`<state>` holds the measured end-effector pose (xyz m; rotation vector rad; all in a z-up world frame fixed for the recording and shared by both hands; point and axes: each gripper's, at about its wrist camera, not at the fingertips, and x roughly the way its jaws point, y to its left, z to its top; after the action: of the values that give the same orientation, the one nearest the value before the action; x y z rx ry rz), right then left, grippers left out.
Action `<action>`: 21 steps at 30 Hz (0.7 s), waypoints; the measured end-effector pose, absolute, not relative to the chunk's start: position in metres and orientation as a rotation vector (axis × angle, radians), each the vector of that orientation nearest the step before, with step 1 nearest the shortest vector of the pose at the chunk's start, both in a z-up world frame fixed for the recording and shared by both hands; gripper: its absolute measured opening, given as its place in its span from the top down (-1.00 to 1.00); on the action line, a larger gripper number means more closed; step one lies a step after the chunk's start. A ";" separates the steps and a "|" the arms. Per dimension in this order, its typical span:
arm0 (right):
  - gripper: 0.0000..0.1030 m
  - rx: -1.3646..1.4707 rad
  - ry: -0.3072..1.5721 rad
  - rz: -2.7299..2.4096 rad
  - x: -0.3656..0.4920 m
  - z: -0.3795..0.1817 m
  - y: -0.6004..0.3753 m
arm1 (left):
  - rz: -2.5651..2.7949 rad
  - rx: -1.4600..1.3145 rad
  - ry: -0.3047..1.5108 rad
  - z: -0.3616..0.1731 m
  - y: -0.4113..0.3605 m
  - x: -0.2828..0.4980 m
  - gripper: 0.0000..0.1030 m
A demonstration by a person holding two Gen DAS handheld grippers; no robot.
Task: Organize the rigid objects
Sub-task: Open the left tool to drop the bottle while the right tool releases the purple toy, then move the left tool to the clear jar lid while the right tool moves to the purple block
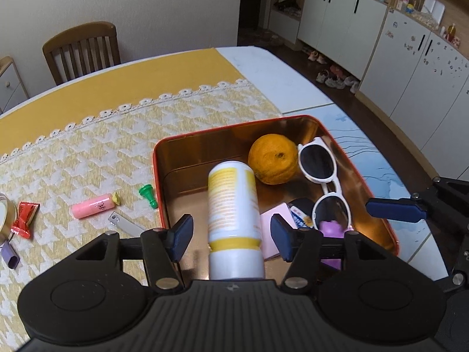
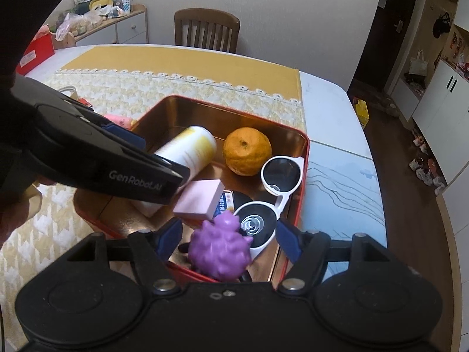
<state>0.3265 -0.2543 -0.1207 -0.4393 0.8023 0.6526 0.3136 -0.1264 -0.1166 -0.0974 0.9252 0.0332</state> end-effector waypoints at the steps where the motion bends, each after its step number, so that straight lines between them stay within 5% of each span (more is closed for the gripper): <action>1: -0.38 -0.436 0.801 0.652 0.326 -0.119 -0.255 | 0.032 -0.094 0.919 -0.115 -0.127 0.311 -0.11; 18: -0.55 -0.356 0.755 0.634 0.301 -0.082 -0.271 | -0.028 -0.079 0.774 -0.074 -0.117 0.267 -0.22; 21: -0.63 -0.335 0.743 0.629 0.297 -0.076 -0.272 | -0.038 -0.078 0.746 -0.066 -0.112 0.257 -0.36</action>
<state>0.2967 -0.2718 -0.0756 -0.3350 0.7431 0.6287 0.2568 -0.1116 -0.0664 -0.0780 0.7465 -0.0379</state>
